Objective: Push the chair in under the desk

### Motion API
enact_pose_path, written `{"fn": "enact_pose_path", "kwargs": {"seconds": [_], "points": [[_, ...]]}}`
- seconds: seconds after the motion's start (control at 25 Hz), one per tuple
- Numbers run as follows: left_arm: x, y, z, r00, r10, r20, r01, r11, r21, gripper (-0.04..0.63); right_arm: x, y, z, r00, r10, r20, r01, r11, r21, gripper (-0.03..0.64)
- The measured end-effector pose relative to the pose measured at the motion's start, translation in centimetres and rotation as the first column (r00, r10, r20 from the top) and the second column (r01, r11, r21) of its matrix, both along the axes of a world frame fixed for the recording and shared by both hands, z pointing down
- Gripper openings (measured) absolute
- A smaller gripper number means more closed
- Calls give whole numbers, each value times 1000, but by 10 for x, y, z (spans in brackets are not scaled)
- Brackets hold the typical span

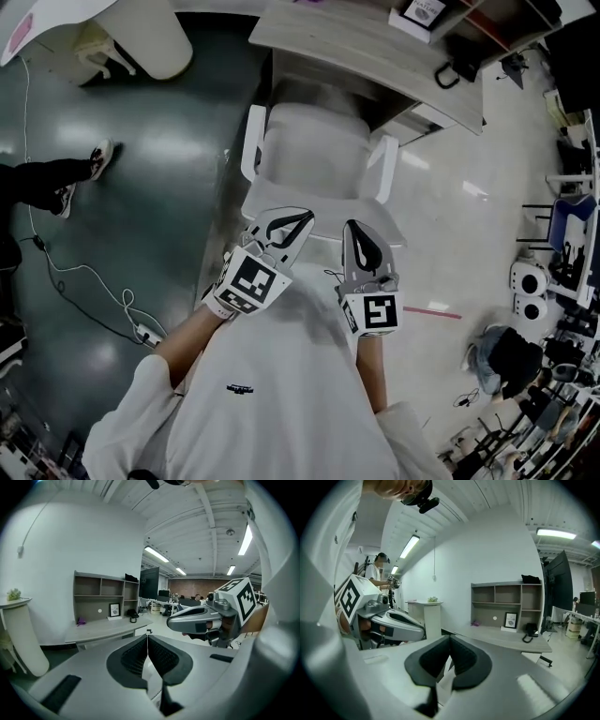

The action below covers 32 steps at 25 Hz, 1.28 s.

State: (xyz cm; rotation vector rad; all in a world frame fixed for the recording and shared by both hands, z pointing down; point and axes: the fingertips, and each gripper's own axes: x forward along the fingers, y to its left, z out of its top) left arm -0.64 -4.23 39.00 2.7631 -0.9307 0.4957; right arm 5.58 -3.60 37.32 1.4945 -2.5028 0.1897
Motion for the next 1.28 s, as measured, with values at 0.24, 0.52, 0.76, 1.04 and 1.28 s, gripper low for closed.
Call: {"fn": "enact_pose_path", "kwargs": {"seconds": [0.24,0.52,0.76,1.04,1.28], "points": [[0,4,22,998,52,47,-48,995,-89,11,5,-9,8,999,-27,-27,26,999,-32,35],[11,22,62,977,161,143,-132,972,-192,157,13,-2,39,992,-107,-65,95,982,-161,136],[17,34,91,941,257,222,-208,953,-221,224,22,17,81,964,-249,-95,217,940,-265,190],[14,44,133,876,340,342,-248,926,-284,227,25,37,138,890,-385,-246,261,870,-418,224],[7,38,169,787,361,500,-254,929,-271,227,39,39,182,787,-449,-424,235,853,-466,225]]}}
